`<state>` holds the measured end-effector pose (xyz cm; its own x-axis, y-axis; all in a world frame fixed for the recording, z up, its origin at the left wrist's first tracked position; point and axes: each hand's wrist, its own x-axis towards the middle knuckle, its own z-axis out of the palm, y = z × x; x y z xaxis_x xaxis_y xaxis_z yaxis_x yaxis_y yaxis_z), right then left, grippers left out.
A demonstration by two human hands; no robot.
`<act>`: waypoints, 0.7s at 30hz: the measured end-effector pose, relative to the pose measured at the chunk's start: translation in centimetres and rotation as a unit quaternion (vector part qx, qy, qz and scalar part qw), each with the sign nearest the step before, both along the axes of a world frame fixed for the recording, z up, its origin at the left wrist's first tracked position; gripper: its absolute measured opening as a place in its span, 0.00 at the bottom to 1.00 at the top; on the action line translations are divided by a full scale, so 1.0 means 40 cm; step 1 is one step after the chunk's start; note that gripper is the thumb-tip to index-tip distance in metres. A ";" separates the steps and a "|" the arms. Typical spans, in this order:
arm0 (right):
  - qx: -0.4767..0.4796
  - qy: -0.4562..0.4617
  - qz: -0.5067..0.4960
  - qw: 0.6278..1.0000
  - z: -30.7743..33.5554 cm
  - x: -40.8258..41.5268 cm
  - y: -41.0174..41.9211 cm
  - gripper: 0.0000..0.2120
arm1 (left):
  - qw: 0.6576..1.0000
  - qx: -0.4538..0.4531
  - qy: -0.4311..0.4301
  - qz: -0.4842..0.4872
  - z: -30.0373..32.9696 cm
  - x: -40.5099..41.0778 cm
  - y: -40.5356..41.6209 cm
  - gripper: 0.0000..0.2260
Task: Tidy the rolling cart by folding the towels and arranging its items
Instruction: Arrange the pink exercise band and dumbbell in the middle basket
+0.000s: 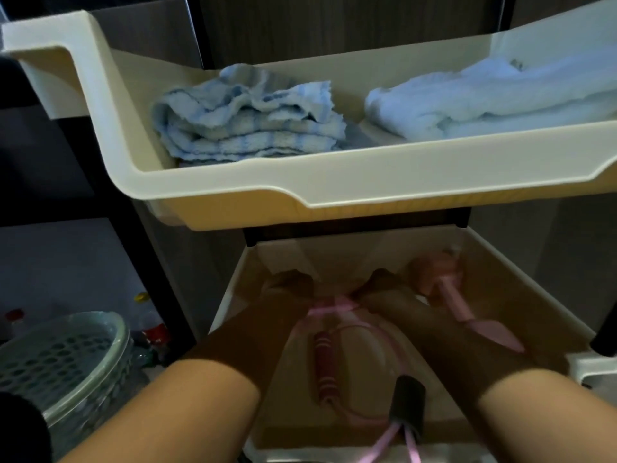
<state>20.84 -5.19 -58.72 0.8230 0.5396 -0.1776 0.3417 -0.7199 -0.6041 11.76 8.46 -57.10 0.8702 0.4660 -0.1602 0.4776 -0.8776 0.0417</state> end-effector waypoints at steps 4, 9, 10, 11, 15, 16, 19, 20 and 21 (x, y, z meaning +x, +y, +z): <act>-0.038 -0.054 0.037 0.997 0.016 -0.024 -0.017 0.20 | 1.000 -0.018 0.009 0.018 0.020 -0.026 -0.023 0.20; -0.157 -0.047 0.120 0.979 0.101 -0.094 -0.128 0.16 | 0.999 -0.020 -0.027 -0.006 0.043 -0.090 -0.106 0.13; -0.182 -0.015 0.125 0.975 0.108 -0.120 -0.151 0.13 | 0.999 -0.046 -0.020 -0.002 0.019 -0.111 -0.129 0.13; -0.215 -0.004 0.141 0.966 0.103 -0.139 -0.166 0.11 | 0.998 -0.066 -0.018 0.011 0.000 -0.131 -0.159 0.13; -0.162 -0.022 0.112 0.980 0.107 -0.193 -0.214 0.08 | 0.984 -0.132 -0.079 0.085 -0.050 -0.174 -0.201 0.12; -0.095 -0.020 0.077 0.992 0.112 -0.185 -0.228 0.09 | 0.973 -0.165 -0.122 0.104 -0.043 -0.177 -0.200 0.12; 0.037 -0.021 0.016 0.999 0.151 -0.176 -0.273 0.07 | 0.902 -0.307 -0.266 0.149 0.021 -0.202 -0.211 0.10; 0.098 -0.002 0.008 0.995 0.167 -0.184 -0.286 0.06 | 0.864 -0.371 -0.304 0.154 0.053 -0.214 -0.217 0.08; 0.163 0.024 -0.001 0.986 0.180 -0.200 -0.298 0.06 | 0.820 -0.438 -0.334 0.154 0.090 -0.231 -0.227 0.07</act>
